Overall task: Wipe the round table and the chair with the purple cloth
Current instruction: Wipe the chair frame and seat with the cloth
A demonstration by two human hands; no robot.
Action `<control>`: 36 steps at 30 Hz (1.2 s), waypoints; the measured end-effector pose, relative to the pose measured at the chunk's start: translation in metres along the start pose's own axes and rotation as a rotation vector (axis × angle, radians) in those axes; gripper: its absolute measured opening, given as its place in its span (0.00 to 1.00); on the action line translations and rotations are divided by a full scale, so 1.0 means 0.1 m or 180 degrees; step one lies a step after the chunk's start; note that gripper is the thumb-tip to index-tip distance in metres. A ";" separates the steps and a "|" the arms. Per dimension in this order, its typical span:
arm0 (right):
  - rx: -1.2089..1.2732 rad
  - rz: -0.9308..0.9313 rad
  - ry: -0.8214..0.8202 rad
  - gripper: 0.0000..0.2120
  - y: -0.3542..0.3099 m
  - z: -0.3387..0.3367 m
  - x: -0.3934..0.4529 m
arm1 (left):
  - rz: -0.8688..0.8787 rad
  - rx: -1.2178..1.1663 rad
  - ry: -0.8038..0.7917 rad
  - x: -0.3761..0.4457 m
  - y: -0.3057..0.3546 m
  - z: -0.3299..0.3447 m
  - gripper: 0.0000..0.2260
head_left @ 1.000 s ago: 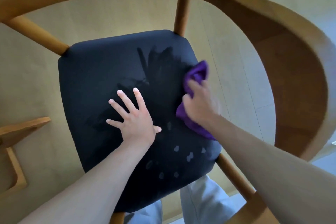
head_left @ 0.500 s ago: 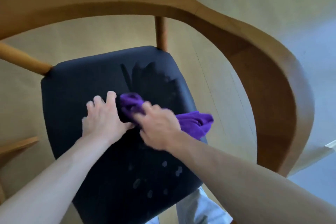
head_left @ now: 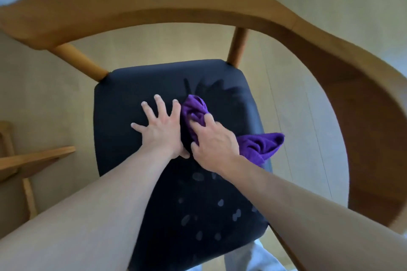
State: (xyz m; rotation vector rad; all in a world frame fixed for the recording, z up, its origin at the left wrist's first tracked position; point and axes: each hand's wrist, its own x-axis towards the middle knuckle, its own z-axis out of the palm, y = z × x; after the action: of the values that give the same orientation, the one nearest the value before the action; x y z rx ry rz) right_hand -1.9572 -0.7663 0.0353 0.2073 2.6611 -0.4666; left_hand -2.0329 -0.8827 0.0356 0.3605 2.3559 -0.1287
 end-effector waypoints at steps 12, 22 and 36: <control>-0.0144 0.0188 -0.0023 0.20 0.45 -0.22 0.10 | -0.0159 -0.0021 -0.0090 0.04 0.06 0.02 0.66; 0.2153 0.2530 0.0820 0.13 0.81 -0.33 0.48 | -0.0175 -0.0048 -0.0093 0.04 0.08 0.06 0.67; 0.1202 0.1949 0.0414 0.07 0.84 -0.63 0.75 | -0.0120 -0.0076 0.0000 0.07 0.05 0.13 0.68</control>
State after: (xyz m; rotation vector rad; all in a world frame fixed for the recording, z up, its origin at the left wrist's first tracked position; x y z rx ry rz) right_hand -2.0303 -0.6600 0.0315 1.1535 2.4249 -0.7515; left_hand -2.0275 -0.8790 0.0213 0.3047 2.3629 -0.1183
